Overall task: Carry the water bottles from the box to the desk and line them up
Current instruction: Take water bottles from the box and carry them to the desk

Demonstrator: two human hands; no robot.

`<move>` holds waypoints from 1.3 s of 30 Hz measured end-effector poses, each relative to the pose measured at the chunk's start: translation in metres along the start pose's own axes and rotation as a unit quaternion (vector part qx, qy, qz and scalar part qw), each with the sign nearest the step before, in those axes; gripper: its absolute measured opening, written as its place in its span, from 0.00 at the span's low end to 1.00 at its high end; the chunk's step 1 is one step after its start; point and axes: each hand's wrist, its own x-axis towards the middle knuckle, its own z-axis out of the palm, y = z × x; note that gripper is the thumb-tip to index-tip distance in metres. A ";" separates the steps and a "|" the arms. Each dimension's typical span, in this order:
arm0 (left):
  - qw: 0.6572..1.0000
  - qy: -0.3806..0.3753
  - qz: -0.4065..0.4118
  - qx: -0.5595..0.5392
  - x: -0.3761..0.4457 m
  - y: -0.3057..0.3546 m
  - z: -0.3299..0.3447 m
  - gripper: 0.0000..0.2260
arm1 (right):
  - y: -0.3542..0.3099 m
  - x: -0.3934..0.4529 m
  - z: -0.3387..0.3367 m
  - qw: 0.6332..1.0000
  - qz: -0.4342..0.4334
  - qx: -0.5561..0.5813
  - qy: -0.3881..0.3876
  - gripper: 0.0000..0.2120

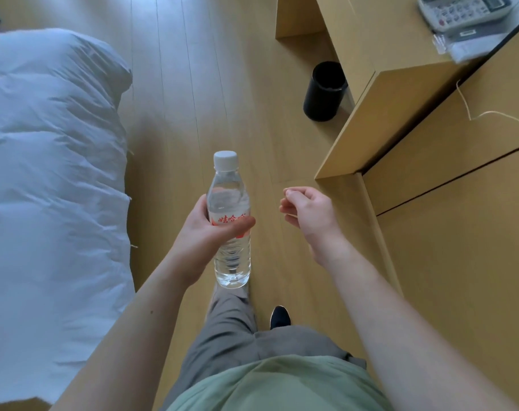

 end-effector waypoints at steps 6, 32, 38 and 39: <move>0.999 -0.043 -0.017 0.015 0.093 0.030 -0.030 0.31 | -0.033 0.067 0.036 0.999 0.018 0.004 0.036 0.06; 0.991 -0.112 -0.025 0.067 0.412 0.188 -0.081 0.32 | -0.213 0.312 0.103 0.992 0.013 0.079 0.102 0.06; 0.991 -0.111 -0.022 0.067 0.490 0.242 -0.049 0.33 | -0.276 0.385 0.082 0.994 0.004 0.061 0.087 0.06; 0.992 -0.110 -0.022 0.065 0.500 0.251 -0.043 0.33 | -0.287 0.395 0.078 0.995 0.000 0.056 0.084 0.06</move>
